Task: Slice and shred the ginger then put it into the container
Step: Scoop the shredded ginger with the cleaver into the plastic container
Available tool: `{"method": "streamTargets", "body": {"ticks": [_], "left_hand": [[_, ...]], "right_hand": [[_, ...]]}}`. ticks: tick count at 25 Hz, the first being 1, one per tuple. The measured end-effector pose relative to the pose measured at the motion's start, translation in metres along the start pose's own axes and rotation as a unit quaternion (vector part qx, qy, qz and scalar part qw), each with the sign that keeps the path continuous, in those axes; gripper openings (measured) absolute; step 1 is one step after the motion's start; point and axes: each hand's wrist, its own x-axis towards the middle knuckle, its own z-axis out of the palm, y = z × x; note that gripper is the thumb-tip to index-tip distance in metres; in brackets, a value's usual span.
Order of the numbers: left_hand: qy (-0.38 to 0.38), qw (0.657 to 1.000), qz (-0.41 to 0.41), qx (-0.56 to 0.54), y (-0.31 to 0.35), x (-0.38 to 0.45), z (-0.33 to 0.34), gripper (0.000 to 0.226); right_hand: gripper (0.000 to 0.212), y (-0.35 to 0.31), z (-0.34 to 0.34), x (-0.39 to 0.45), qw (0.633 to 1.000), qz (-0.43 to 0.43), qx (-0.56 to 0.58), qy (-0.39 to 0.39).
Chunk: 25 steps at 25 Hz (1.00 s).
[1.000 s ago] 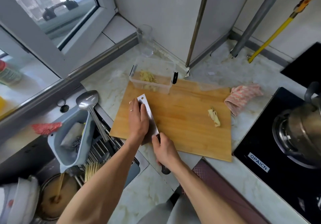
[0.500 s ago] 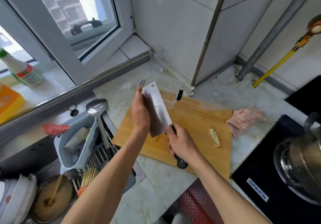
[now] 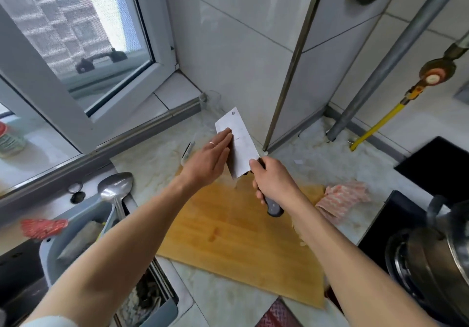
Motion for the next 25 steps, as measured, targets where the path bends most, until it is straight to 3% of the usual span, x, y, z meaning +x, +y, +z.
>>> {"method": "streamTargets", "body": {"ticks": [2,4,6,10,16,20,25], "left_hand": [[-0.079,0.989,-0.037,0.116,-0.016,0.005,-0.005,0.058],[-0.142,0.967,-0.091,0.193,-0.025,0.003,-0.012,0.046],[-0.089,0.977,-0.105,0.164,-0.029,-0.005,-0.015,0.029],[0.016,0.992,-0.113,0.062,-0.004,-0.005,-0.022,0.053],[0.025,0.993,-0.115,0.003,0.007,0.004,-0.019,0.068],[-0.026,0.99,-0.135,-0.013,0.003,0.005,-0.014,0.072],[-0.002,0.992,-0.127,0.027,0.004,-0.005,-0.012,0.038]], "right_hand": [[0.035,0.006,0.0,0.002,1.0,0.015,-0.015,-0.005],[0.036,0.01,-0.001,0.004,1.0,0.023,-0.008,0.003],[0.037,0.008,-0.003,0.007,1.0,0.02,-0.006,0.014],[0.034,0.002,-0.003,0.012,1.0,0.016,-0.017,0.003],[0.033,0.003,-0.001,0.012,0.999,0.014,-0.033,0.002],[0.033,0.004,-0.004,0.011,0.999,0.016,-0.04,0.004],[0.033,0.01,-0.007,0.004,0.999,0.017,-0.036,0.001]]}}
